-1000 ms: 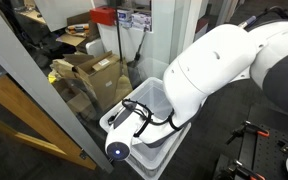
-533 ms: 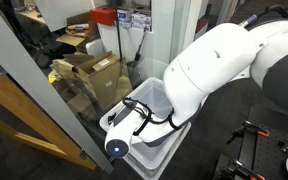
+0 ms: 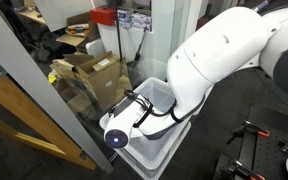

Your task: Put the marker in the cup

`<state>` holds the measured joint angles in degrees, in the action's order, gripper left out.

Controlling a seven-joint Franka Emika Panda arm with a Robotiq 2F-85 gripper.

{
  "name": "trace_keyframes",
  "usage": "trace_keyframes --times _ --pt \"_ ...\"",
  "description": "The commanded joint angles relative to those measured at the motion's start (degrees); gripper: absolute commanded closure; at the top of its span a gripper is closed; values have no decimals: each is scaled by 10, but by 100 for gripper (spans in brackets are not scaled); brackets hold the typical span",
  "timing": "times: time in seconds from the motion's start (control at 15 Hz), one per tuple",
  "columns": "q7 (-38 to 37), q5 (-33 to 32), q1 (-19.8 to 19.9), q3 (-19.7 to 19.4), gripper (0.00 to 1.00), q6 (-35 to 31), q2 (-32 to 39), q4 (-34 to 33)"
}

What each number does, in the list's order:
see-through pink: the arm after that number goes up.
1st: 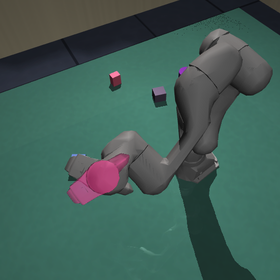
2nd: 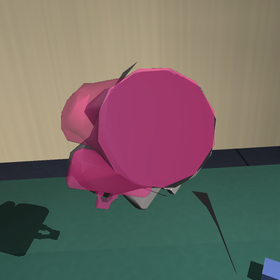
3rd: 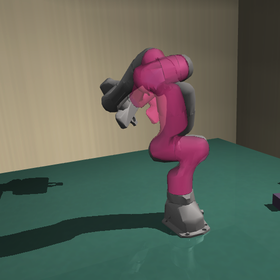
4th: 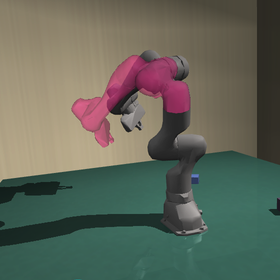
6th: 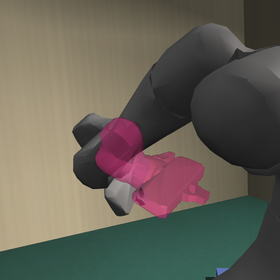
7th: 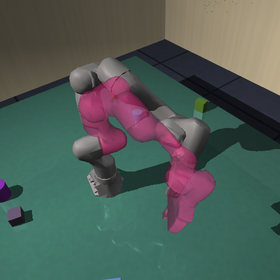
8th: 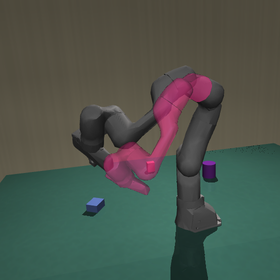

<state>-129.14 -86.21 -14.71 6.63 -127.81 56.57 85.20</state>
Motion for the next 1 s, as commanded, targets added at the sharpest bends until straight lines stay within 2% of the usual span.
trace_keyframes --times 0.0,0.6,0.93 --pt "-49 8 6 -7 0 -1 -80 92" --pt "-175 0 66 -4 0 -52 -236 273" --pt "-187 -6 110 -10 0 -115 -296 339"
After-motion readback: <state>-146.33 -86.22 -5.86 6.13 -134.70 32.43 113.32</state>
